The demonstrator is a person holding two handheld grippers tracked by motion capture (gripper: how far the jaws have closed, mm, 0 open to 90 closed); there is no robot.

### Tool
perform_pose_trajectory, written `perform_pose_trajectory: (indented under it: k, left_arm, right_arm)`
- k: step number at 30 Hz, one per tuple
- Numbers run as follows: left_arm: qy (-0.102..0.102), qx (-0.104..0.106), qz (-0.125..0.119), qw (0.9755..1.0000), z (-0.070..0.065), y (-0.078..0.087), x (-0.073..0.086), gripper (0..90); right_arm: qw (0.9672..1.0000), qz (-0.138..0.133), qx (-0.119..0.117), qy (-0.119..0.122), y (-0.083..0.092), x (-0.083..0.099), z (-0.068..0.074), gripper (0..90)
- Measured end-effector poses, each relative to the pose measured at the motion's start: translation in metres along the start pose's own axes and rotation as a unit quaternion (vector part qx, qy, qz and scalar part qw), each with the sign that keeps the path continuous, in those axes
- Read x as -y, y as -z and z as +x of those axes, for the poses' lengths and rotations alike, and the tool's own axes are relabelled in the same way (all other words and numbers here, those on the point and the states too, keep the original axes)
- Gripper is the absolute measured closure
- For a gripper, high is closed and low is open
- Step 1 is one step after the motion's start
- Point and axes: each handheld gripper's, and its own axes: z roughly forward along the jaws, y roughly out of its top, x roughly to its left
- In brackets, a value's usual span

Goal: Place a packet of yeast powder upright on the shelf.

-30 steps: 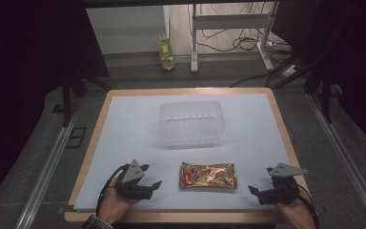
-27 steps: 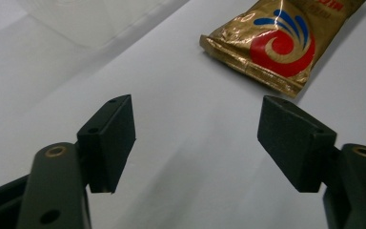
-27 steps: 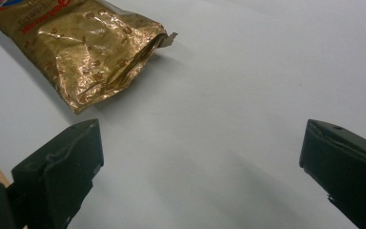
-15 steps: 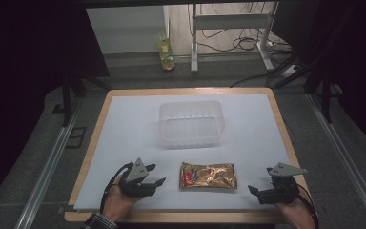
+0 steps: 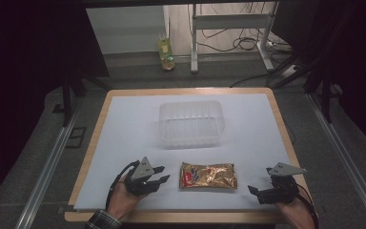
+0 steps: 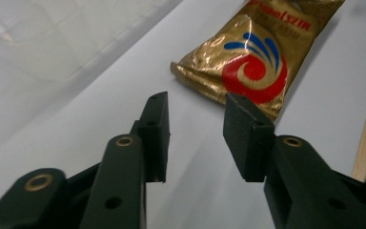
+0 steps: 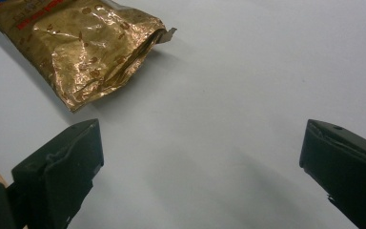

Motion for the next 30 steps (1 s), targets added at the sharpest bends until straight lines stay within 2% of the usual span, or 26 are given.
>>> perform_pose_trajectory:
  k: [4,13,17,23,30]
  left_arm:
    - [0.001,0.009,-0.003,1.0000,-0.001,-0.006,-0.004,73.2]
    - [-0.016,0.017,-0.001,0.9997,-0.010,-0.020,-0.016,89.0]
    - [-0.015,0.025,0.004,0.9996,-0.011,-0.032,-0.021,89.2]
    - [-0.013,0.039,-0.002,0.9992,-0.012,-0.040,-0.026,89.3]
    - [-0.021,0.038,-0.003,0.9990,-0.013,-0.052,-0.031,89.3]
  right_arm:
    - [1.0000,0.000,0.002,0.006,-0.001,-0.001,0.001,0.9]
    - [1.0000,0.001,0.002,0.005,-0.002,-0.001,0.001,0.9]
    - [1.0000,0.001,0.001,0.005,-0.002,-0.001,0.001,0.9]
    - [1.0000,0.004,0.001,0.005,-0.003,-0.001,0.001,1.0]
    - [1.0000,0.005,0.000,0.002,-0.003,-0.001,0.001,1.0]
